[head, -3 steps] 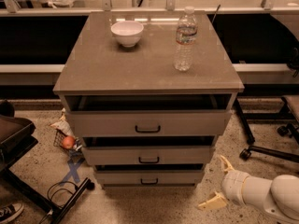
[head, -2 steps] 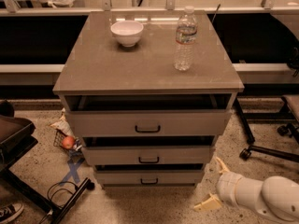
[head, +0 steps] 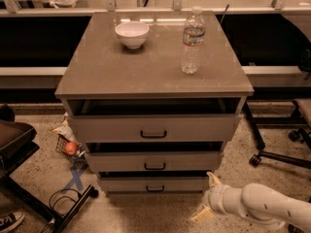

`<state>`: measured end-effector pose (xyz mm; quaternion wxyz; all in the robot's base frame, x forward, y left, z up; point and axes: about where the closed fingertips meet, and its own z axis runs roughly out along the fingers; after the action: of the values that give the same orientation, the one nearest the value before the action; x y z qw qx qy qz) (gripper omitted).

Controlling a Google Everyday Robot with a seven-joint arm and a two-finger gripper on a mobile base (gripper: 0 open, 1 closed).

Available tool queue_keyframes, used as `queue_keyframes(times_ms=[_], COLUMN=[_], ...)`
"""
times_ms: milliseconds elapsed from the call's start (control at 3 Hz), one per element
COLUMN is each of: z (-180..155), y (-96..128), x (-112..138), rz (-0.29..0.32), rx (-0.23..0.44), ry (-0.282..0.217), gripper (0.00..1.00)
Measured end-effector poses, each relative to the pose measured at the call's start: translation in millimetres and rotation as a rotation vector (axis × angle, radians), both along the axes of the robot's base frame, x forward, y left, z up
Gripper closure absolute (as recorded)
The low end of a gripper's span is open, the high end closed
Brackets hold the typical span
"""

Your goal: Open bottom drawer

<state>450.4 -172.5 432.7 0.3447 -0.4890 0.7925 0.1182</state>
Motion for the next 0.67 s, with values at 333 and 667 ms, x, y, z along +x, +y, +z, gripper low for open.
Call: queue_keyframes(times_ms=[333, 667], z=[-86.1, -89.4], y=[12.7, 13.3], x=[18.0, 20.4], rz=[0.028, 0.027], rx=[0.003, 0.005], ry=[0.066, 0.072], gripper=[0.0, 0.0])
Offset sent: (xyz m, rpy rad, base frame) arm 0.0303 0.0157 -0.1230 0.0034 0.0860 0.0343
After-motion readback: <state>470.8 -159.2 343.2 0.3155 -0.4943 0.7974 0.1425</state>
